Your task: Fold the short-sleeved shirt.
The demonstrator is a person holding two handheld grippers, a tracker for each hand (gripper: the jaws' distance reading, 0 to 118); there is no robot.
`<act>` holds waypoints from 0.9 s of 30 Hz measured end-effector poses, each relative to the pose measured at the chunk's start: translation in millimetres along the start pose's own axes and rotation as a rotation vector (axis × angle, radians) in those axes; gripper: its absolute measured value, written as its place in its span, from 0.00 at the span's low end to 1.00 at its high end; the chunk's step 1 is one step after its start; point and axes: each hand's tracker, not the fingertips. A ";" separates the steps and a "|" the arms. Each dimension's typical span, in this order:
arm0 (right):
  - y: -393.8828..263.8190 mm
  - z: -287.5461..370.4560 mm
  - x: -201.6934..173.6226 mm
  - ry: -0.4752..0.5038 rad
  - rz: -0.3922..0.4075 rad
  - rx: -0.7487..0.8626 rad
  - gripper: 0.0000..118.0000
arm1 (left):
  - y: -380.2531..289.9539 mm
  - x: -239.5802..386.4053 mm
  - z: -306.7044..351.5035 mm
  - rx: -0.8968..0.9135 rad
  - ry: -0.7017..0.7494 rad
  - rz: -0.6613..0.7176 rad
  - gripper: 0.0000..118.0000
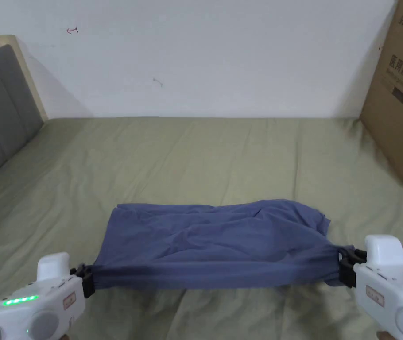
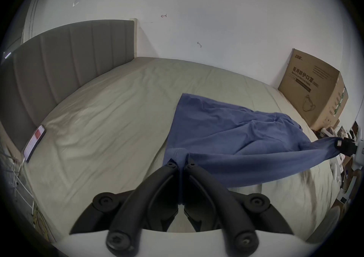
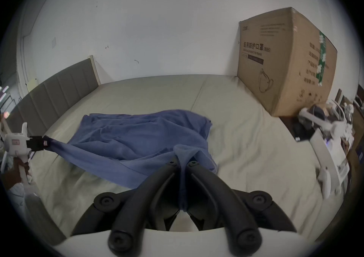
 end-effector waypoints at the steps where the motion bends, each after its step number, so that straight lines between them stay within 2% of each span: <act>1: -9.2 13.9 -0.6 0.006 -0.012 0.001 0.02 | -10.2 -2.2 13.0 0.006 0.007 -0.003 0.02; 8: -61.5 90.2 -7.8 0.005 -0.065 -0.009 0.03 | -62.4 -14.3 82.0 -0.025 0.011 -0.030 0.02; 12: -94.4 113.8 -13.2 -0.011 -0.107 -0.055 0.03 | -87.8 -21.8 95.1 -0.076 0.030 -0.027 0.02; 16: -134.0 105.1 -20.0 -0.059 -0.147 -0.182 0.03 | -112.8 -29.3 83.0 -0.169 0.063 -0.020 0.02; 19: -159.7 82.1 -23.2 -0.108 -0.138 -0.312 0.02 | -126.5 -32.8 68.8 -0.247 0.079 -0.018 0.02; 22: -175.2 61.7 -23.4 -0.131 -0.138 -0.408 0.03 | -129.3 -29.1 70.2 -0.224 0.084 -0.020 0.02; 23: -173.8 63.4 -25.1 -0.129 -0.139 -0.388 0.03 | -127.4 -25.7 72.9 -0.226 0.087 -0.023 0.02; 24: -170.8 66.7 -27.9 -0.143 -0.133 -0.366 0.04 | -123.9 -24.6 74.9 -0.231 0.091 -0.024 0.05; 25: -163.4 70.8 -30.5 -0.149 -0.123 -0.364 0.09 | -119.9 -25.3 78.5 -0.238 0.081 -0.016 0.13; 26: -154.8 75.4 -31.9 -0.147 -0.118 -0.354 0.21 | -113.7 -25.5 84.0 -0.240 0.066 0.005 0.30; 27: -146.7 79.3 -33.0 -0.136 -0.115 -0.333 0.43 | -108.5 -25.6 88.0 -0.231 0.038 0.037 0.65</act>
